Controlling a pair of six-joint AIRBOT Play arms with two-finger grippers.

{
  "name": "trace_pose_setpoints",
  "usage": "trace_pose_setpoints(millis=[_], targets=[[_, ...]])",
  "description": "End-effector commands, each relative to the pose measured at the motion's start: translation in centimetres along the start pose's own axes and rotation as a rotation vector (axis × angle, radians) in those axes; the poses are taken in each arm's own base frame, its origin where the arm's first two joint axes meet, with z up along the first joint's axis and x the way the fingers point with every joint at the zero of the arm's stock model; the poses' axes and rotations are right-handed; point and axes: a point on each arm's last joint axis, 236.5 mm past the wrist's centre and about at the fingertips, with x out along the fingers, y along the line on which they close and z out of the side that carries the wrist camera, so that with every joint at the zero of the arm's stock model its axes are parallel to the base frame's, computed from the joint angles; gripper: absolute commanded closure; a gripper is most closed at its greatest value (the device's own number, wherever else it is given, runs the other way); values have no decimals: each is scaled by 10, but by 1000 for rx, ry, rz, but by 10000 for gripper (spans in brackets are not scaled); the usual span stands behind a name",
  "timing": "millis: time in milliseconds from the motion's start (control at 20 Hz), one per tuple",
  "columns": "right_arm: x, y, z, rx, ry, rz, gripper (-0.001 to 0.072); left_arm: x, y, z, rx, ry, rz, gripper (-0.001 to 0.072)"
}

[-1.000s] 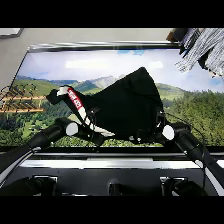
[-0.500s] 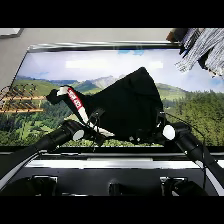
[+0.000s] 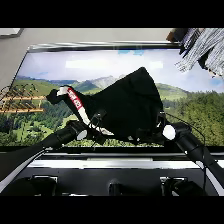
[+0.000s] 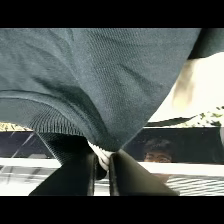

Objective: Fold the clothes and pants, and hang the long-sleeved shirts on hangers.

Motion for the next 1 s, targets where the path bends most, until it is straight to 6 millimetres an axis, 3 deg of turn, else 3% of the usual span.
trace_pose_setpoints(millis=[0, 100, 250, 350, 500, 600, 700, 850, 950], targets=[[-9, 4, 3, 16, -26, 16, 651, -15, 1, 13, 11, 8, 12, 679], [-25, 12, 15, -9, -60, 19, 651, -43, 7, 41, 1, -28, 21, 679], [-72, 35, 61, -82, -187, 8, 652, -102, 28, 93, -48, -115, 33, 679], [-113, 63, 95, -121, -281, 37, 652, -157, 46, 126, -47, -189, 51, 679], [-185, 112, 133, -208, -414, 112, 652, -248, 71, 156, -53, -306, 102, 678], [-241, 138, 147, -267, -506, 158, 652, -307, 84, 163, -67, -386, 157, 679], [-295, 156, 149, -295, -596, 211, 652, -360, 81, 162, -73, -462, 165, 678], [-365, 179, 129, -344, -681, 317, 652, -416, 70, 141, -104, -572, 148, 678], [-394, 195, 107, -379, -685, 411, 651, -445, 65, 119, -163, -632, 127, 679]])
